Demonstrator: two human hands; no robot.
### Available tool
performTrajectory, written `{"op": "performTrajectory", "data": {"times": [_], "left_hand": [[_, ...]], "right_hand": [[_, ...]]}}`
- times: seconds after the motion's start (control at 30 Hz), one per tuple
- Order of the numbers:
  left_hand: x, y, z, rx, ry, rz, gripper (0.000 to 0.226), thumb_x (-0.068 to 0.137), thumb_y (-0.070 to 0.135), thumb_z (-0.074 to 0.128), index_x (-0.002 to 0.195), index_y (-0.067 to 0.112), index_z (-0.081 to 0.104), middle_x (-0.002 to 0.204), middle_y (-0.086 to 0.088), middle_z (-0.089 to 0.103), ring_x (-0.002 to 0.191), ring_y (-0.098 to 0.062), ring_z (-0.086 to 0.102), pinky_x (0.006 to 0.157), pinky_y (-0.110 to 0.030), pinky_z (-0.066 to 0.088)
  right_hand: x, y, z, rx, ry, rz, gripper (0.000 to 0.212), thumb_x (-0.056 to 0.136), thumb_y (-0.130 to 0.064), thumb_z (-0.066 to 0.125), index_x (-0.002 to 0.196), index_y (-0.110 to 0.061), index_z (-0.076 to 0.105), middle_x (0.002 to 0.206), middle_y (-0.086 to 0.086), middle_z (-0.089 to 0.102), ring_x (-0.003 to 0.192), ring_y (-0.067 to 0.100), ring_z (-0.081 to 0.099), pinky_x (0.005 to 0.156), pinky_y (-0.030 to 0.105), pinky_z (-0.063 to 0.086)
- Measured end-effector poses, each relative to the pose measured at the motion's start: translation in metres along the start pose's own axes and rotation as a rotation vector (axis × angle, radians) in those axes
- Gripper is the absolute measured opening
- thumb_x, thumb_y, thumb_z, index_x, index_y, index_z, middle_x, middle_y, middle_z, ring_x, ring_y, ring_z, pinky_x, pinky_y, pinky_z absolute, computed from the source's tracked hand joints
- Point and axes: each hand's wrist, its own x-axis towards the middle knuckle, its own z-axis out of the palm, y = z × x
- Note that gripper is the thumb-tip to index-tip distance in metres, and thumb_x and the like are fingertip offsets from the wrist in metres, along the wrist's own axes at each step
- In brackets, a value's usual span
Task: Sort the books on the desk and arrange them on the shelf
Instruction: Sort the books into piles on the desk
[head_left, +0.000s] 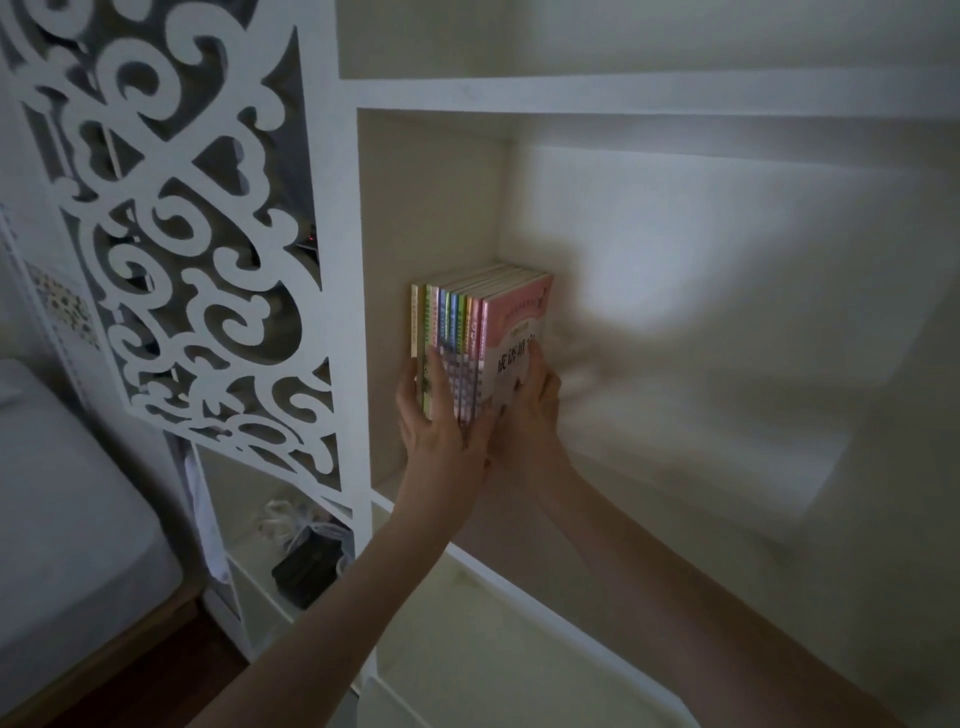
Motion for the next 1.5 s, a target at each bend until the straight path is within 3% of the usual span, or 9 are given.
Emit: {"op": "performTrajectory", "data": {"times": [0.1, 0.23, 0.37, 0.67, 0.8, 0.97, 1.17, 1.3, 1.5], "left_hand": [[0.001, -0.009, 0.000, 0.051, -0.045, -0.017, 0.067, 0.096, 0.037, 0.042, 0.152, 0.015, 0.013, 0.156, -0.021, 0.009, 0.143, -0.041, 0.017, 0.109, -0.058, 0.031], [0.006, -0.003, -0.003, -0.062, -0.037, -0.212, 0.071, 0.100, 0.036, 0.041, 0.152, 0.029, -0.005, 0.147, -0.013, 0.040, 0.123, -0.032, 0.052, 0.088, -0.030, 0.042], [-0.002, -0.008, -0.002, -0.122, -0.091, -0.176, 0.070, 0.099, 0.034, 0.040, 0.152, 0.028, -0.005, 0.158, -0.003, 0.019, 0.139, -0.025, 0.034, 0.105, -0.035, 0.035], [-0.016, -0.003, -0.004, -0.052, -0.095, 0.011, 0.060, 0.094, 0.044, 0.034, 0.143, 0.043, -0.002, 0.153, 0.016, -0.005, 0.144, -0.006, 0.006, 0.109, -0.020, 0.015], [-0.016, 0.004, -0.006, -0.029, -0.042, 0.070, 0.061, 0.091, 0.047, 0.037, 0.143, 0.043, 0.006, 0.157, 0.013, 0.006, 0.135, 0.005, 0.002, 0.105, -0.021, 0.015], [-0.026, 0.019, -0.015, -0.082, 0.038, 0.128, 0.054, 0.094, 0.030, 0.046, 0.145, 0.030, 0.028, 0.156, 0.002, 0.023, 0.140, -0.002, 0.019, 0.098, 0.006, 0.019], [-0.100, 0.053, -0.025, -0.276, -0.130, 0.192, 0.046, 0.090, 0.011, 0.050, 0.131, 0.031, 0.049, 0.134, 0.019, 0.051, 0.127, 0.003, 0.044, 0.100, -0.009, 0.036], [-0.137, 0.074, -0.009, -0.382, -0.300, 0.179, 0.042, 0.090, 0.028, 0.048, 0.132, 0.028, 0.049, 0.131, 0.017, 0.054, 0.124, -0.005, 0.050, 0.097, -0.014, 0.041], [-0.179, 0.119, 0.014, -0.492, -0.439, 0.165, 0.044, 0.088, 0.016, 0.053, 0.126, 0.038, 0.051, 0.128, 0.017, 0.057, 0.115, -0.004, 0.058, 0.093, -0.019, 0.047]], "right_hand": [[-0.003, 0.003, -0.009, 0.181, -0.003, -0.077, 0.090, 0.085, -0.015, 0.069, 0.153, -0.017, 0.011, 0.151, 0.011, 0.020, 0.140, 0.024, 0.024, 0.115, 0.037, 0.029], [0.005, 0.004, -0.007, 0.187, 0.039, -0.117, 0.092, 0.080, -0.006, 0.074, 0.152, -0.016, 0.018, 0.148, 0.012, 0.027, 0.138, 0.024, 0.032, 0.113, 0.030, 0.029], [0.004, 0.002, -0.005, 0.238, 0.014, -0.089, 0.099, 0.075, -0.005, 0.078, 0.152, -0.014, 0.016, 0.145, 0.015, 0.025, 0.136, 0.027, 0.033, 0.114, 0.034, 0.030], [0.002, 0.018, -0.006, 0.261, -0.007, -0.047, 0.115, 0.067, -0.025, 0.087, 0.151, -0.028, 0.008, 0.146, 0.000, 0.015, 0.138, 0.023, 0.025, 0.112, 0.049, 0.034], [-0.002, 0.023, -0.012, 0.283, 0.011, -0.098, 0.116, 0.063, -0.031, 0.087, 0.151, -0.031, 0.011, 0.146, -0.006, 0.019, 0.138, 0.020, 0.027, 0.110, 0.050, 0.037], [-0.020, 0.010, -0.031, 0.302, 0.016, -0.076, 0.117, 0.062, -0.019, 0.090, 0.151, -0.019, 0.013, 0.141, -0.007, 0.017, 0.133, -0.002, 0.022, 0.112, 0.041, 0.038], [-0.125, -0.008, -0.082, 0.356, -0.114, -0.147, 0.087, 0.078, 0.003, 0.074, 0.141, -0.036, 0.028, 0.141, -0.020, 0.024, 0.127, -0.010, 0.038, 0.105, 0.014, 0.038], [-0.183, 0.008, -0.126, 0.307, -0.073, -0.172, 0.087, 0.082, -0.009, 0.074, 0.146, -0.040, 0.023, 0.145, -0.026, 0.021, 0.133, 0.000, 0.038, 0.103, 0.016, 0.040], [-0.268, 0.039, -0.203, 0.243, 0.007, -0.058, 0.077, 0.081, -0.028, 0.073, 0.141, -0.048, 0.029, 0.143, -0.029, 0.030, 0.128, 0.000, 0.046, 0.101, 0.018, 0.044]]}}
